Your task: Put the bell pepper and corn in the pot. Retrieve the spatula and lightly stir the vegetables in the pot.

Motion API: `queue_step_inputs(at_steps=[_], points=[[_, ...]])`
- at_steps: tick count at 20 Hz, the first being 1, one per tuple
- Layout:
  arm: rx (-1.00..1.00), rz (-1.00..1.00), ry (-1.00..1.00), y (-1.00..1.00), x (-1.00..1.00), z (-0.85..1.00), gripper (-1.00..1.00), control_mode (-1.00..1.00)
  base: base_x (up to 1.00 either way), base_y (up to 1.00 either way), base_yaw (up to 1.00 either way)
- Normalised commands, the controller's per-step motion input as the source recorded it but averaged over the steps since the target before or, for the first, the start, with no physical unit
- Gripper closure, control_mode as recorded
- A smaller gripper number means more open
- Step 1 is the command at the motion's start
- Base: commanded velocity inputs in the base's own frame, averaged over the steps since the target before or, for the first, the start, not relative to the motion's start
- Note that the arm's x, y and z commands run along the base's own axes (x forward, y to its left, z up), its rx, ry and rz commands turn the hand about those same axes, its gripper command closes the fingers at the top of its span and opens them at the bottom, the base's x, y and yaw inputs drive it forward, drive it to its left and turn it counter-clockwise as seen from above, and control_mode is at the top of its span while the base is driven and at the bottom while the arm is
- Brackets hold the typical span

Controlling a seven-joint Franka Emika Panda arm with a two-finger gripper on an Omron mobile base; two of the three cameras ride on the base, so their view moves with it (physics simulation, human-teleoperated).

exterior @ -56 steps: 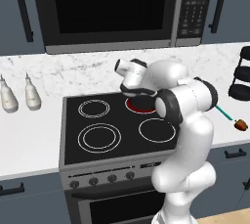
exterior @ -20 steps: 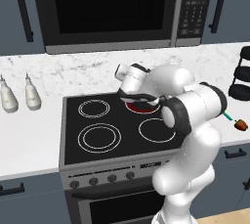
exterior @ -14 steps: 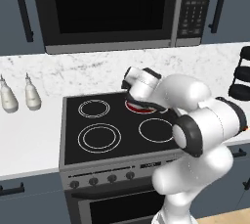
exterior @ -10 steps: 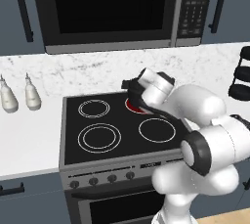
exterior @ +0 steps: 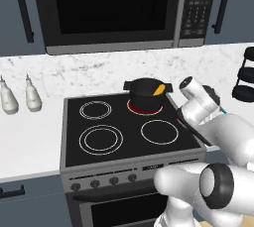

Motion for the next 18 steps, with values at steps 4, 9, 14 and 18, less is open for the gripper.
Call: queue_step_inputs(at_steps=[4,9,14,18], points=[[0.05,-0.01,0.00,-1.00,0.00,-0.13,-1.00,-1.00,0.00,0.00,0.00],[0.09,-0.14,0.00,-1.00,0.16,-0.01,-1.00,-1.00,0.00,0.00,0.00],[0.13,-0.31,0.00,-1.00,0.25,-0.06,-1.00,-1.00,0.00,0.00,0.00],[0.17,-0.30,0.00,-0.64,0.53,-0.35,-1.00,-1.00,0.00,0.00,0.00]])
